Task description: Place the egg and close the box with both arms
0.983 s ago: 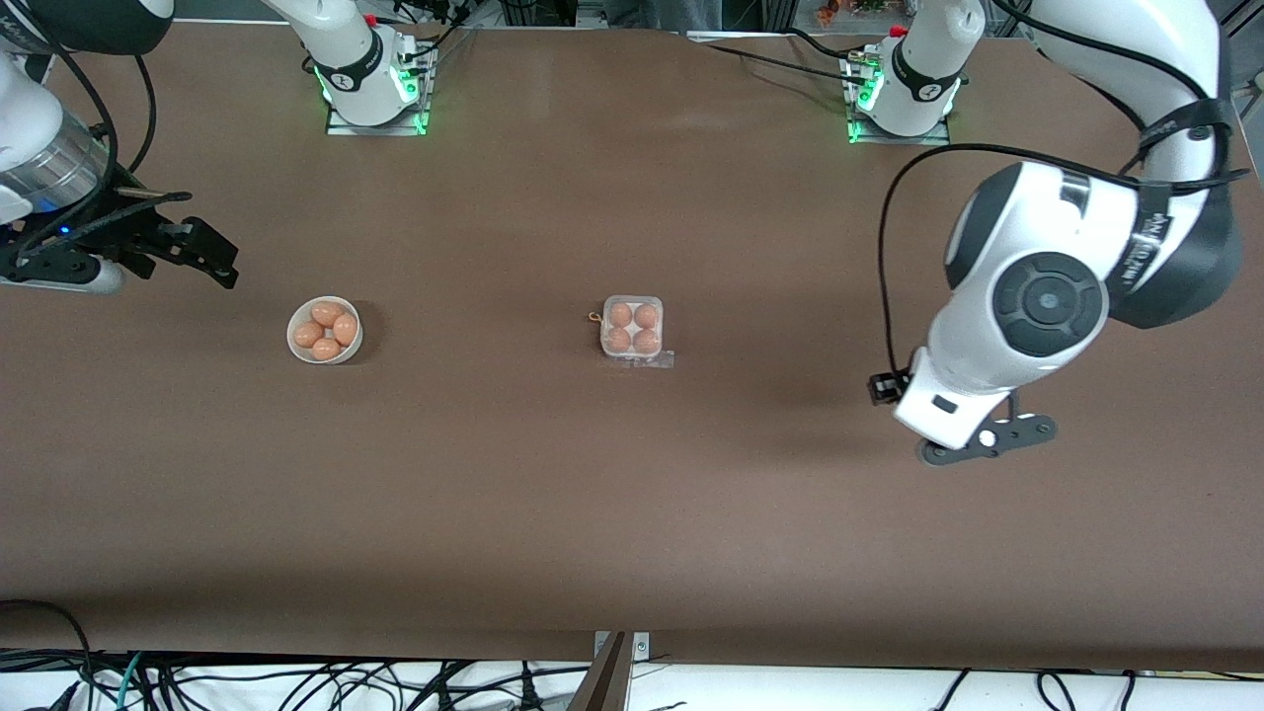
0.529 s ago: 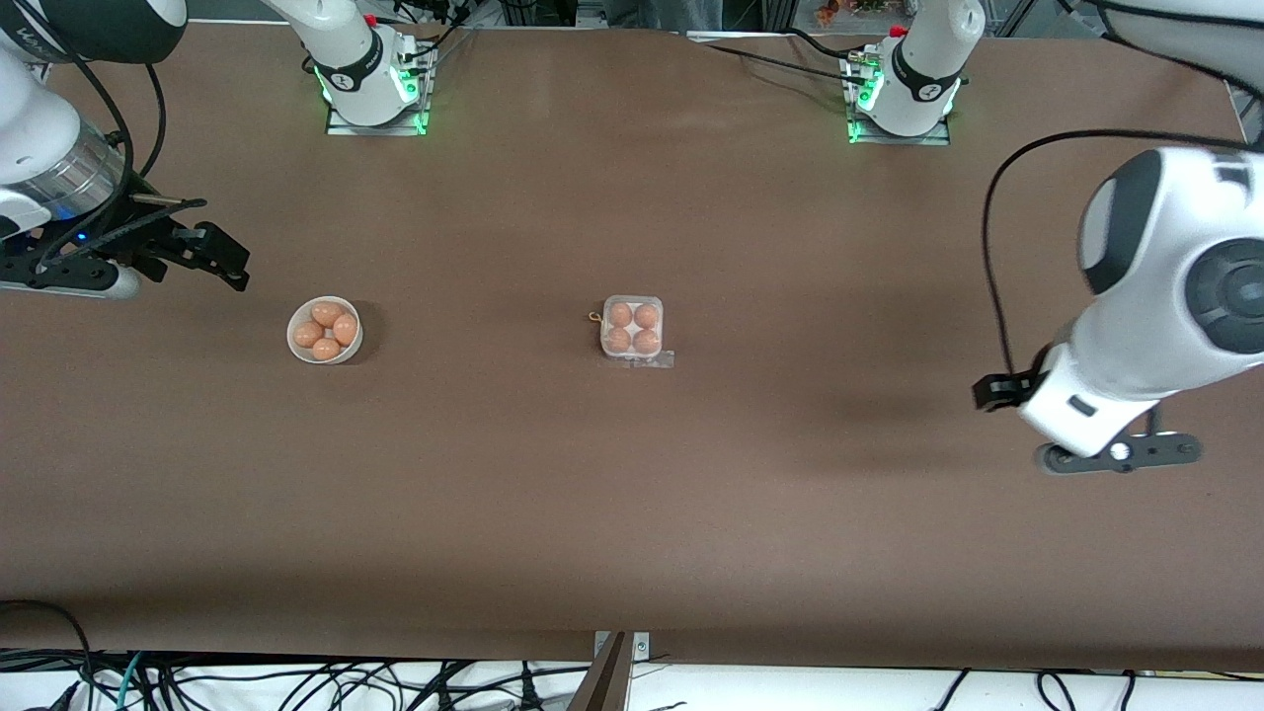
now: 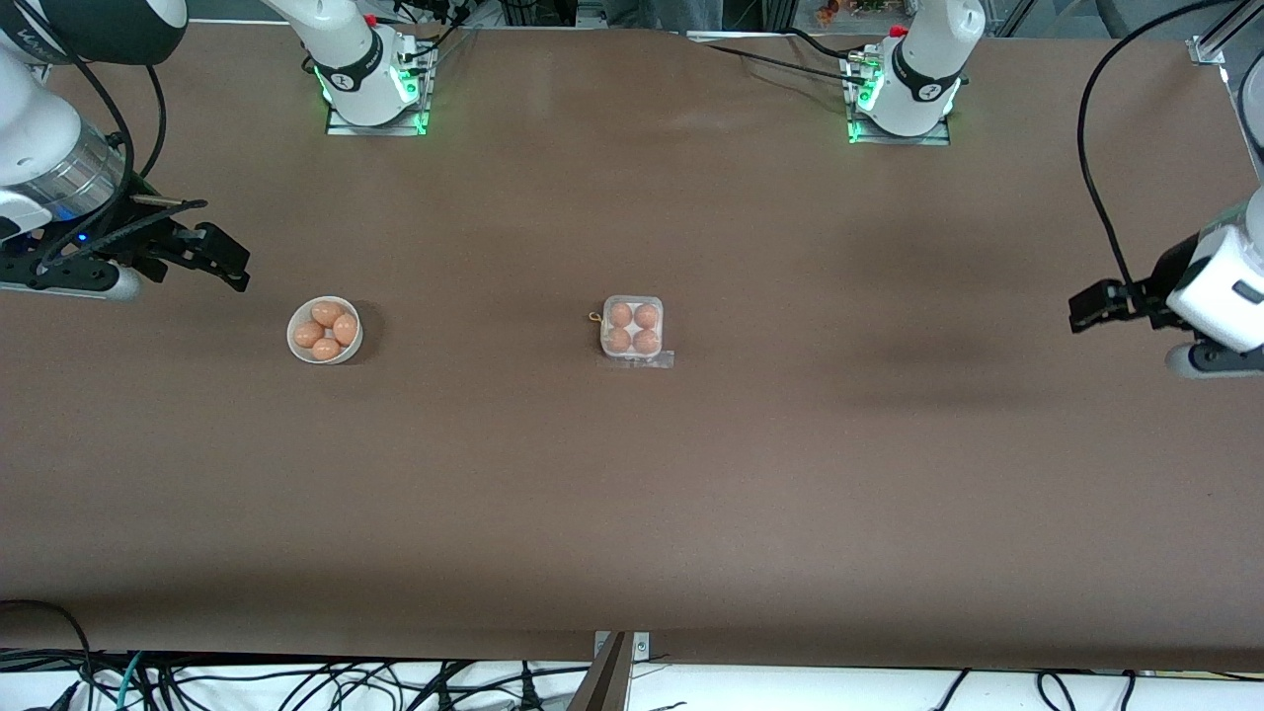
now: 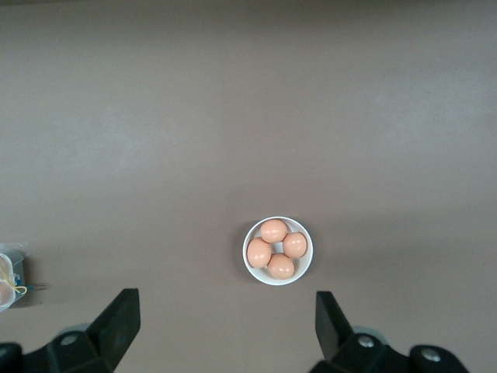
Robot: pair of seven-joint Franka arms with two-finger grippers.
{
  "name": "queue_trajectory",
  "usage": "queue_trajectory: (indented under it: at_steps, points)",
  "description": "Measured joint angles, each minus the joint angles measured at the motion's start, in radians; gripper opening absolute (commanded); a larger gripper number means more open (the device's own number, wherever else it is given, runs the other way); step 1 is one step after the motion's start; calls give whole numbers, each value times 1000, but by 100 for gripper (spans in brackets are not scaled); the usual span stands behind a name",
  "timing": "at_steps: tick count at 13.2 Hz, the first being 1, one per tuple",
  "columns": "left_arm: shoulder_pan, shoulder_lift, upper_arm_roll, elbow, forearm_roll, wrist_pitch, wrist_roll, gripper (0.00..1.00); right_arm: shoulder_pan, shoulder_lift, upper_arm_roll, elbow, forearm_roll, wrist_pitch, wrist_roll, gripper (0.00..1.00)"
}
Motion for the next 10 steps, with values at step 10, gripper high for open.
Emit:
queue_trajectory:
  at_steps: [10]
  points:
    - [-1, -195, 34, -196, -45, 26, 24, 88, 0, 0, -1, 0, 0, 0, 0, 100]
